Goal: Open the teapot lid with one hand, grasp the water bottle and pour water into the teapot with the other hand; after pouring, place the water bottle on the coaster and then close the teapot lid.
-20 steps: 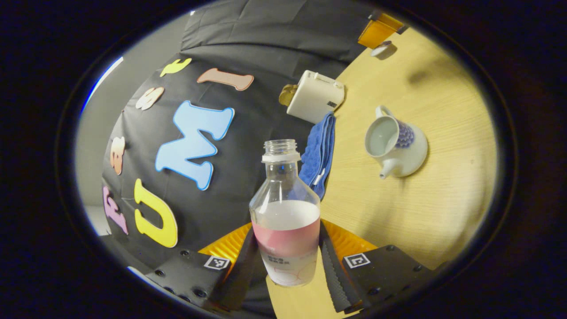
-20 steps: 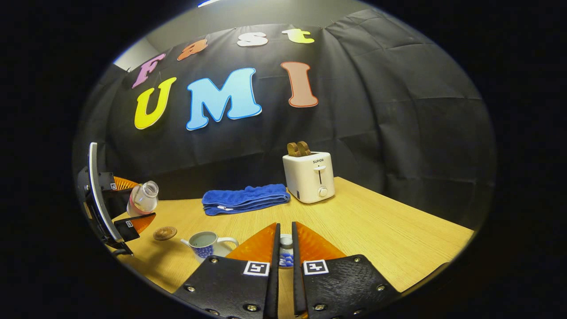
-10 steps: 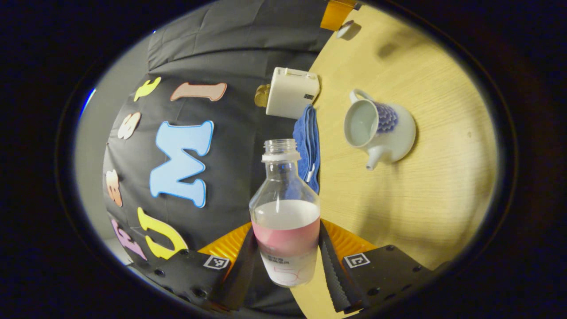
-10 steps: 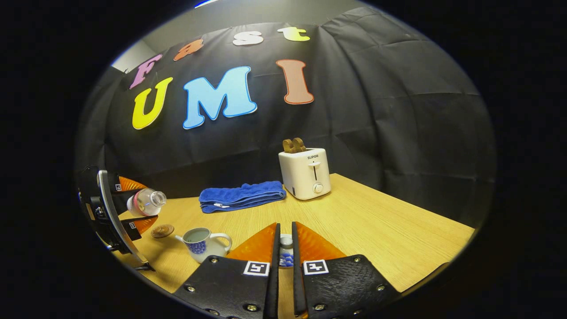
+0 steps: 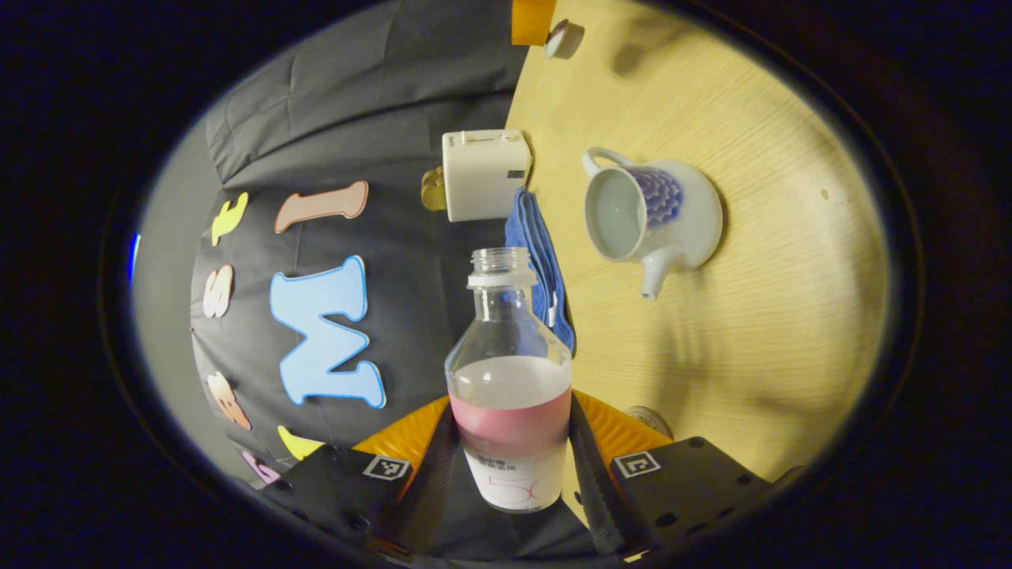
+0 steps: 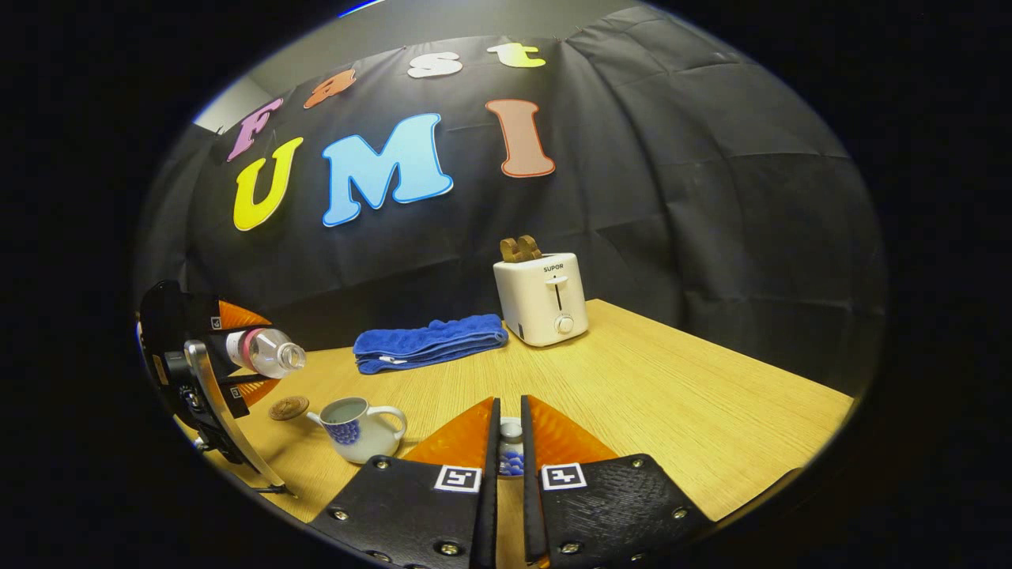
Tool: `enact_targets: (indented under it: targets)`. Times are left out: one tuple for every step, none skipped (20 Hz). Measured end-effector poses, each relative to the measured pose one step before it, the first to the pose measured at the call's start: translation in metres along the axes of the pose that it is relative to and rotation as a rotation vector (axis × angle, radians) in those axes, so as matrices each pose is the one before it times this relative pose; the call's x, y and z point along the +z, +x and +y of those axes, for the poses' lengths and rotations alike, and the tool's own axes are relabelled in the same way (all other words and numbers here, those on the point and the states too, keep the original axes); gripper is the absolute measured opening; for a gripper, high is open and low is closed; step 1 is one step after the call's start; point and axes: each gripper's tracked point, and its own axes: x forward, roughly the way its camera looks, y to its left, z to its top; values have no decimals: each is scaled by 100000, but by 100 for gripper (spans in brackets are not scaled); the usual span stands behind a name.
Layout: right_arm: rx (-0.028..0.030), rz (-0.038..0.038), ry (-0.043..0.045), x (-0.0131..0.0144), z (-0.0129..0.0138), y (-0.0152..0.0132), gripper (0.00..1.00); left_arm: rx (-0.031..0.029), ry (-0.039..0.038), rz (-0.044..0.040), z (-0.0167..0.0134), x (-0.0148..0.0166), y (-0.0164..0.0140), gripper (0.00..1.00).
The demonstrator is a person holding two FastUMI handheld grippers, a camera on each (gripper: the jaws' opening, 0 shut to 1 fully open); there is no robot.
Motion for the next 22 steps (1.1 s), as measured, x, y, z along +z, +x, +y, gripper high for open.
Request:
enact_targets:
  targets:
    - [-107, 80, 225, -56, -105, -76, 14, -690, 1970, 111, -82, 139, 41, 84]
    - [-201, -60, 45, 8, -199, 3, 14, -427, 1441, 53, 63, 89, 6, 84]
    - [-252, -155, 170, -37, -193, -102, 14, -511, 1483, 204, -66, 148, 70, 84]
    - [-90, -35, 337, 10, -102, -45, 14, -151, 1804, 212, 87, 144, -23, 84]
    - [-46, -3, 413, -96, -121, -43, 14, 176, 1976, 181, 50, 75, 46, 84]
    - [21, 76, 281, -17, -114, -97, 14, -11, 1796, 281, -41, 33, -106, 84]
    - [-47, -58, 256, -119, -93, -78, 14, -447, 1495, 127, -119, -1, 7, 84]
    - [27, 53, 165, -43, -101, -87, 14, -635, 1420, 410, -11, -97, 13, 84]
    - [-91, -85, 198, -58, -129, -58, 14, -328, 1734, 207, -61, -4, 32, 84]
    - [-39, -4, 172, 31, -57, -44, 14, -154, 1650, 415, 120, -83, 213, 84]
    - [-8, -81, 168, -66, -40, -63, 14, -119, 1361, 112, 15, 56, 35, 84]
    - [-56, 101, 113, -3, -47, -61, 14, -17, 1129, 52, -40, 3, 92, 84]
    - [-19, 42, 51, -90, -58, 85, 14, -326, 979, 163, -72, 104, 105, 84]
    - [24, -49, -2, -20, -102, 4, 14, -312, 961, 30, 15, -3, -80, 84]
    - [72, -1, 20, -39, -6, -39, 14, -359, 814, 151, -58, 69, 125, 84]
    - [100, -100, 18, 81, -21, 8, 14, -222, 747, 42, 23, -40, 39, 84]
    - [162, -163, -17, 30, -26, -47, 14, 189, 617, -172, 33, 154, -72, 84]
    - [174, -145, -54, 41, -6, 5, 14, 166, 821, -201, 80, -16, -50, 84]
    - [210, -129, -174, -65, 8, 2, 14, 312, 910, 215, -10, -5, 22, 84]
    - [91, -52, 61, 25, -34, -3, 14, 284, 918, 76, 53, -124, -132, 84]
    - [426, 48, 383, -47, 31, -32, 14, 47, 898, 88, -107, 91, -17, 84]
    - [569, -583, 457, 98, 120, -83, 14, -283, 993, 22, 48, 2, -4, 84]
